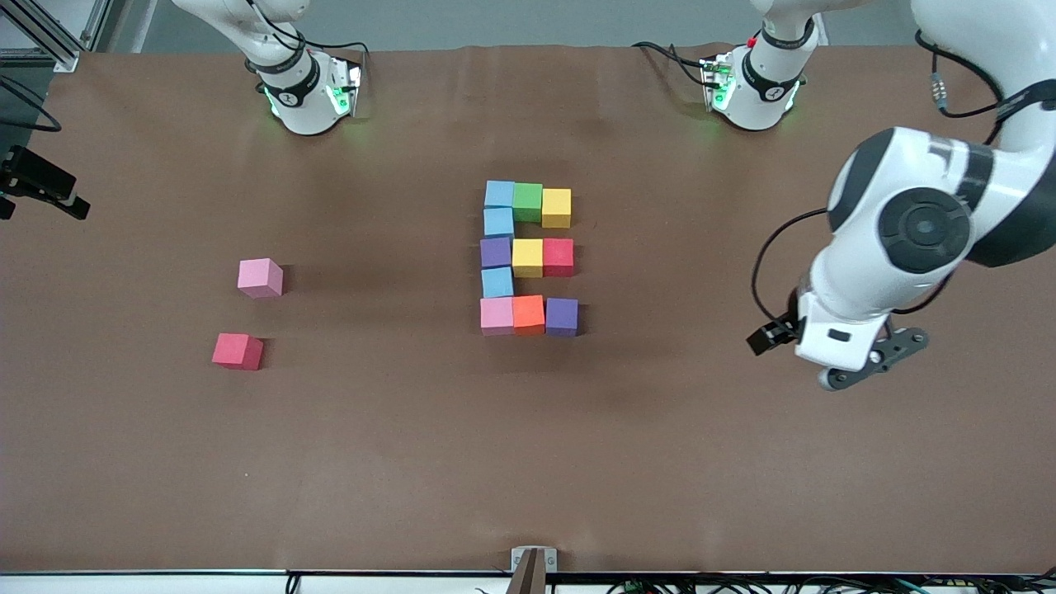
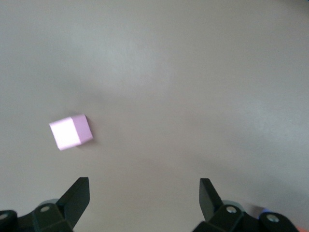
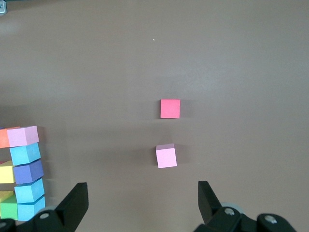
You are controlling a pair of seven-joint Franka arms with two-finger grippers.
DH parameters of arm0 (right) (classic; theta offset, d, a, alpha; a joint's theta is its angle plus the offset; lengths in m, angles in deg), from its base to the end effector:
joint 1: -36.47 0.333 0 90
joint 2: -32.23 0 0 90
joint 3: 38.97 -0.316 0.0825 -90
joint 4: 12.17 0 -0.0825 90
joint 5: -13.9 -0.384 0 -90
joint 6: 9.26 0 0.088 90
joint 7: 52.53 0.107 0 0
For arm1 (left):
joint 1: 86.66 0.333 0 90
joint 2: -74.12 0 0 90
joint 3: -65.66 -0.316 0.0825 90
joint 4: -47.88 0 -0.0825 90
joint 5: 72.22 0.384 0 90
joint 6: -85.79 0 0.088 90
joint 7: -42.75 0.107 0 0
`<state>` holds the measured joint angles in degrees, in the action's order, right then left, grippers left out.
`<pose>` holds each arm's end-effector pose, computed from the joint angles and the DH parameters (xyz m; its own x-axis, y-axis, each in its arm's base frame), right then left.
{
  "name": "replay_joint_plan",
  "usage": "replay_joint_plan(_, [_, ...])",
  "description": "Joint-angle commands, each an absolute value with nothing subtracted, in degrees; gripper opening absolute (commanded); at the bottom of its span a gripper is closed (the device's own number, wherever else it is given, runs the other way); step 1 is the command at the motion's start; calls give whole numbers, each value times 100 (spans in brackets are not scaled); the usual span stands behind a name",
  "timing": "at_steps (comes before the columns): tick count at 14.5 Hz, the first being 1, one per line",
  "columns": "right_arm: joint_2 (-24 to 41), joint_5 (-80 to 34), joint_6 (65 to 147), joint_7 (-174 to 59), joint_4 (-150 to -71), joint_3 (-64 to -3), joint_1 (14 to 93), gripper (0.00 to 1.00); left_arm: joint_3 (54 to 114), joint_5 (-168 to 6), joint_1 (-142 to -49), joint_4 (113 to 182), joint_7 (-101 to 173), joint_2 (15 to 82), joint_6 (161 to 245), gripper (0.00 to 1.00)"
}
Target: Arrange 11 blocks into digit 3
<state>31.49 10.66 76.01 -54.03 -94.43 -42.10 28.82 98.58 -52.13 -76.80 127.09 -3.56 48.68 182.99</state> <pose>0.5486 -0.0372 0.6734 0.9980 -0.0480 0.0412 -0.0457 -0.9974 -0.0557 0.6507 -0.1679 0.4847 0.9256 0.3768 0.0362 0.3784 -0.9179 -0.1194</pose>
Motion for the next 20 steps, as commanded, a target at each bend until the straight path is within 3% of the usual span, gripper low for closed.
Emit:
replay_joint_plan(1, [3170, 1152, 7600, -5385, -9417, -4283, 2785, 100, 9775, -5324, -7576, 12795, 222, 5249, 18176, 100])
replay_joint_plan(6, [3170, 1152, 7600, -5385, -9417, -4283, 2776, 100, 8634, -5910, -8006, 13023, 2066, 6198, 17694, 100])
replay_joint_plan(11, [3170, 1152, 7609, -5394, -9391, -4283, 2776, 100, 6972, -6852, -9007, 13953, 3352, 7357, 17543, 100])
replay_joint_plan(16, [3170, 1152, 7644, -5394, -9382, -4283, 2776, 100, 6909, -7038, -9088, 14675, 3361, 8167, 17640, 100])
replay_joint_plan(20, [3170, 1161, 7644, -5394, -9382, -4283, 2776, 100, 6909, -7336, -9062, 14641, 3379, 8204, 17623, 100])
